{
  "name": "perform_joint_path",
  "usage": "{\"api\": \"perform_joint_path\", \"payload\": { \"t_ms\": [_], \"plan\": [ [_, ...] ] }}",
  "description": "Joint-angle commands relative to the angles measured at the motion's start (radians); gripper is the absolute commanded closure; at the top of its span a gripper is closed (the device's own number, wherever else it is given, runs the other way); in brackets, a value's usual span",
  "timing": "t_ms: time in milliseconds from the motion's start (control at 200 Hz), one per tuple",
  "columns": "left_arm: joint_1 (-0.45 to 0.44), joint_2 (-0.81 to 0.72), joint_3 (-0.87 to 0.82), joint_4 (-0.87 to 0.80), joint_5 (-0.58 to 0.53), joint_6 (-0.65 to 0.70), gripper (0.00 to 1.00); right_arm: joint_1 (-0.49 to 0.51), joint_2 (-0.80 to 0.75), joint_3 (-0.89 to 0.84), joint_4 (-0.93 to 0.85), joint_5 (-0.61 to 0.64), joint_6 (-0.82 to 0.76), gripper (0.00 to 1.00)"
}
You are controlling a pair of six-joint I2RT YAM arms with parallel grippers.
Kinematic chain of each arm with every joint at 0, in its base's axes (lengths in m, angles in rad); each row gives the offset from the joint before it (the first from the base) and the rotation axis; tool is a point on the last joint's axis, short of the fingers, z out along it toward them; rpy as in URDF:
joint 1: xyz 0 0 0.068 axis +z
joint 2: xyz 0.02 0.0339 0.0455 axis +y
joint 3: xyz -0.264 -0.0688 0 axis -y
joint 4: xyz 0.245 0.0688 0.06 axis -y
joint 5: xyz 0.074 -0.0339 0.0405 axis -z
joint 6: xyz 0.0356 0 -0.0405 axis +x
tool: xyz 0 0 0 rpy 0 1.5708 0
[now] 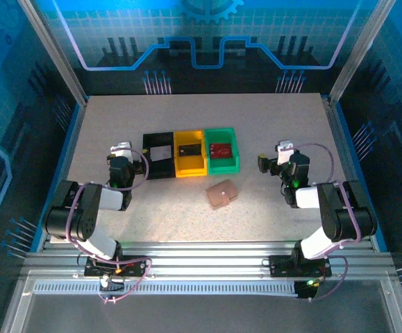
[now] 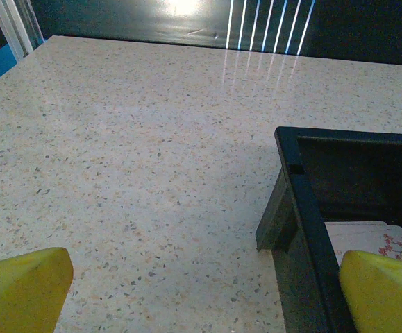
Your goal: Take the credit cards out of the card holder
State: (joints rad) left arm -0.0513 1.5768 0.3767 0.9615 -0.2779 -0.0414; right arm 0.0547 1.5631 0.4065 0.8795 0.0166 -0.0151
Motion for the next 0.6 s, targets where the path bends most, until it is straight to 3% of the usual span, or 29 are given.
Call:
{"api": "perform_joint_path", "payload": {
  "t_ms": [0, 55, 150, 270, 330, 450, 515, 555, 595],
  "plan": [
    [0.010, -0.027, -0.013, -0.002, 0.055, 0.042, 0.01, -0.026, -0.025, -0.003, -0.002, -0.055, 0.004, 0.00],
    [0.007, -0.058, -0.012, -0.029, 0.095, 0.056, 0.01, -0.038, -0.025, -0.009, 0.010, -0.079, 0.010, 0.00],
    [0.000, -0.173, -0.007, -0.124, 0.021, 0.041, 0.01, -0.044, -0.075, -0.020, -0.001, -0.046, 0.031, 0.00],
    [-0.001, -0.369, 0.019, -0.299, 0.029, 0.009, 0.01, -0.044, -0.270, 0.023, -0.243, 0.035, 0.064, 0.00],
    [-0.001, -0.473, 0.048, -0.409, 0.065, -0.047, 0.01, -0.047, -0.371, 0.069, -0.365, 0.064, 0.182, 0.00],
    [0.001, -0.663, 0.166, -0.738, 0.094, -0.310, 0.01, -0.034, -0.556, 0.199, -0.630, -0.034, 0.340, 0.00],
    [-0.001, -0.755, 0.239, -0.939, 0.167, -0.326, 0.01, -0.035, -0.619, 0.250, -0.788, -0.032, 0.542, 0.00],
    [-0.001, -0.796, 0.247, -0.989, 0.153, -0.414, 0.01, -0.033, -0.651, 0.267, -0.892, -0.005, 0.698, 0.00],
    [0.001, -0.827, 0.248, -1.031, 0.130, -0.511, 0.00, -0.035, -0.658, 0.261, -0.903, -0.054, 0.754, 0.00]
  ]
}}
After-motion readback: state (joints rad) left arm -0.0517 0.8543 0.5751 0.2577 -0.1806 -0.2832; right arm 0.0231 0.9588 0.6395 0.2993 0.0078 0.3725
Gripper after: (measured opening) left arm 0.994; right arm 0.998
